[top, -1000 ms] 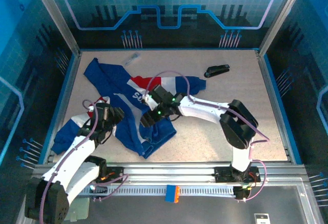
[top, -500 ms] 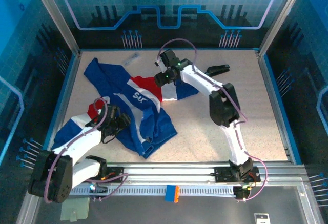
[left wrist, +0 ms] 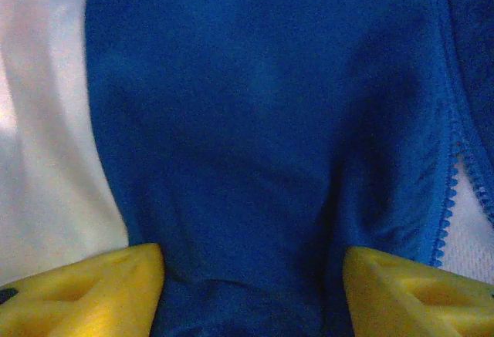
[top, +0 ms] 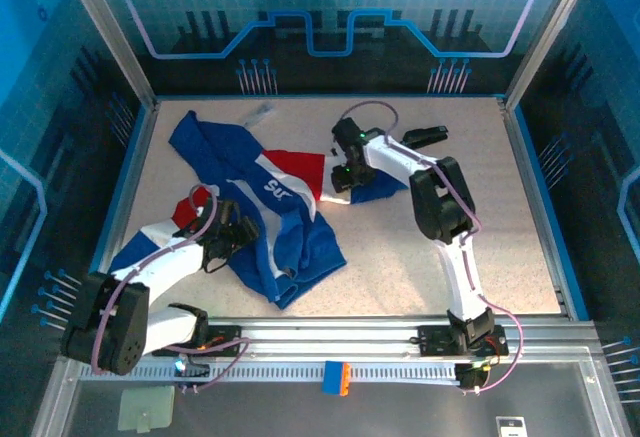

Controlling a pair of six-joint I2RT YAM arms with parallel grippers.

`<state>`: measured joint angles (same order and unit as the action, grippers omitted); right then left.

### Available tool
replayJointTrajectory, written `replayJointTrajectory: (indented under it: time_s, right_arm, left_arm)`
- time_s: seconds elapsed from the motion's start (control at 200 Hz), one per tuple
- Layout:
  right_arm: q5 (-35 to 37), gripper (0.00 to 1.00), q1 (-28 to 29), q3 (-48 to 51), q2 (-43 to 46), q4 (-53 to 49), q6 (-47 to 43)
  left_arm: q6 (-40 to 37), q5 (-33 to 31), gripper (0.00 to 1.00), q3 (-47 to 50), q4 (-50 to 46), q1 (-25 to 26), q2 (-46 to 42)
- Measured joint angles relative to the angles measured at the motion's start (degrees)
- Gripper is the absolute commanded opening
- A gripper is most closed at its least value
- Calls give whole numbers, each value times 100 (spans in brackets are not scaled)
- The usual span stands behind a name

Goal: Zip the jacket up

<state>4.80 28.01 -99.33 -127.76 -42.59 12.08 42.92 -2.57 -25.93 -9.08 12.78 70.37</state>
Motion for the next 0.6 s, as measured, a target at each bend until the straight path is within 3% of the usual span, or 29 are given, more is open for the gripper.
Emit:
replayJointTrajectory:
  time_s: [0.35,0.6]
  right_arm:
    - [-885,54,-1532,2728,1867,680,597]
    - [-1408,56,-2500,3740,2887,942,699]
  left_arm:
    - [271,-216,64,-944,599,1589,1425]
    - [483,-317,63,-2149,643,2428,2594]
